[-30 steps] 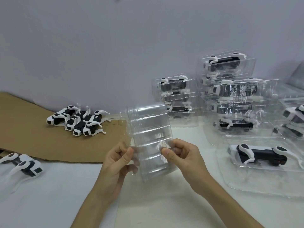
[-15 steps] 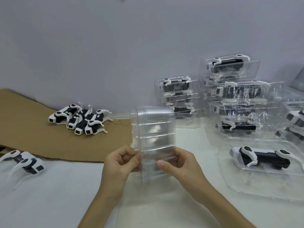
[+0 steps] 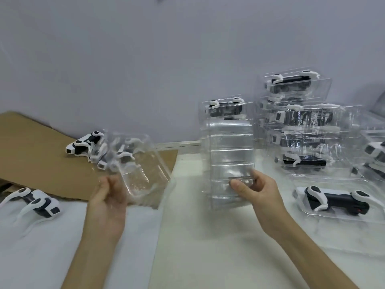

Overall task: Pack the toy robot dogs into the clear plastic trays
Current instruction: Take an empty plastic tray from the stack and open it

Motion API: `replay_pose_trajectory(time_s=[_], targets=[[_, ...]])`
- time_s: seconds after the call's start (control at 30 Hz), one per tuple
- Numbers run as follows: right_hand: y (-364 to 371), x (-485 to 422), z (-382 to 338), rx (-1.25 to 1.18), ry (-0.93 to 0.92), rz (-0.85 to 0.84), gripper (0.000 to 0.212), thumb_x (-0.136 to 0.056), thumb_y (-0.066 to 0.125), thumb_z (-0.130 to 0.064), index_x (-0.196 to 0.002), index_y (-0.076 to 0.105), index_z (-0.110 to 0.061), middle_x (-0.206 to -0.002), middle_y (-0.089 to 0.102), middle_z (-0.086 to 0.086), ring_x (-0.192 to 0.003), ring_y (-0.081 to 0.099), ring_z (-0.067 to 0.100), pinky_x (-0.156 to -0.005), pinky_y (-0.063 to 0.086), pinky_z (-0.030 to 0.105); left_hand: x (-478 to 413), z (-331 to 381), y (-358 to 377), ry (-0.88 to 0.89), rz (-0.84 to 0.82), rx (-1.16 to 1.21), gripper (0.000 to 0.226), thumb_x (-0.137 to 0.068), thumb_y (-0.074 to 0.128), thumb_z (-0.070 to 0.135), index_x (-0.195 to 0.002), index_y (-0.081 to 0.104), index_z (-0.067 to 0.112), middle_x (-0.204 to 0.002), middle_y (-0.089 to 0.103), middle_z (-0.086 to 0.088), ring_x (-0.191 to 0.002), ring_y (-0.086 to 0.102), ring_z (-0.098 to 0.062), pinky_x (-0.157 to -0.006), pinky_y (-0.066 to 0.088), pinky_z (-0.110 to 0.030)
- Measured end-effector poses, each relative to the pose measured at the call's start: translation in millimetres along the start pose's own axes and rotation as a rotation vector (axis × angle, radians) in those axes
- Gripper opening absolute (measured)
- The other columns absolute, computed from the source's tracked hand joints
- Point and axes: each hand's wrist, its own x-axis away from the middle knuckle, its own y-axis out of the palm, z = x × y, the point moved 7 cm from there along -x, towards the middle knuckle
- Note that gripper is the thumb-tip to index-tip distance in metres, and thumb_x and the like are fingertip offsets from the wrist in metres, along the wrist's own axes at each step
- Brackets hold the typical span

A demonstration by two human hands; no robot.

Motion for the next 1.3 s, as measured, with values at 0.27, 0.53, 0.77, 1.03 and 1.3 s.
replay_pose_trajectory(time_s=[0.27,0.53,0.77,1.03,1.3], targets=[[12.1,9.1,-24.9,0.434,-0.266,0.011,0.02,-0.082,0.08,-0.005,-0.09,0.07,-0.021,-0.084,0.075,-0.014,-0.078,0.07,0.001,-0.069,0.047,0.008,2.9,-34.4,-10.8,-0.259,0.019,0.218,0.042,-0.037,0.073,0.009,-0.078,0.064,0.019,-0.067,0.058,0.006,-0.05,0.053,-0.01,-0.046,0.047,-0.018],[31.0,-18.0,-46.3,0.629,-0.413,0.039,0.02,-0.082,0.081,-0.008,-0.084,0.063,-0.016,-0.077,0.069,-0.013,-0.076,0.065,0.002,-0.066,0.045,0.016,-3.3,-30.3,-24.8,-0.114,0.123,0.088,0.008,-0.065,0.046,0.019,-0.058,0.043,0.02,-0.048,0.026,0.004,-0.041,0.011,-0.011,-0.036,0.016,-0.022],[104.6,-64.8,-55.5,0.685,-0.51,-0.147,0.024,-0.082,0.079,-0.014,-0.08,0.056,-0.019,-0.072,0.065,-0.011,-0.071,0.059,0.002,-0.063,0.042,0.014,-11.3,-32.5,-38.2,-0.129,0.09,0.234,0.02,-0.061,0.051,0.012,-0.052,0.035,0.02,-0.046,0.02,0.005,-0.048,0.005,-0.013,-0.036,0.017,-0.022],[152.3,-134.0,31.2,1.553,-0.343,-0.354,0.016,-0.089,0.06,-0.014,-0.105,0.056,-0.013,-0.109,0.068,0.011,-0.103,0.06,0.035,-0.074,0.031,0.032,-15.8,-37.0,-41.2,-0.11,0.111,0.188,0.011,-0.065,0.041,0.017,-0.059,0.031,0.019,-0.047,0.022,0.003,-0.048,0.006,-0.015,-0.033,0.018,-0.022],[150.2,-109.0,16.0,0.712,-0.187,-0.203,0.034,-0.096,0.061,-0.04,-0.125,0.06,-0.021,-0.121,0.063,-0.009,-0.11,0.06,0.012,-0.086,0.045,0.024,-14.5,-42.8,-34.2,-0.109,0.095,0.002,0.021,-0.088,0.035,0.016,-0.067,0.035,0.016,-0.05,0.025,0.001,-0.036,0.019,-0.011,-0.036,0.014,-0.025]])
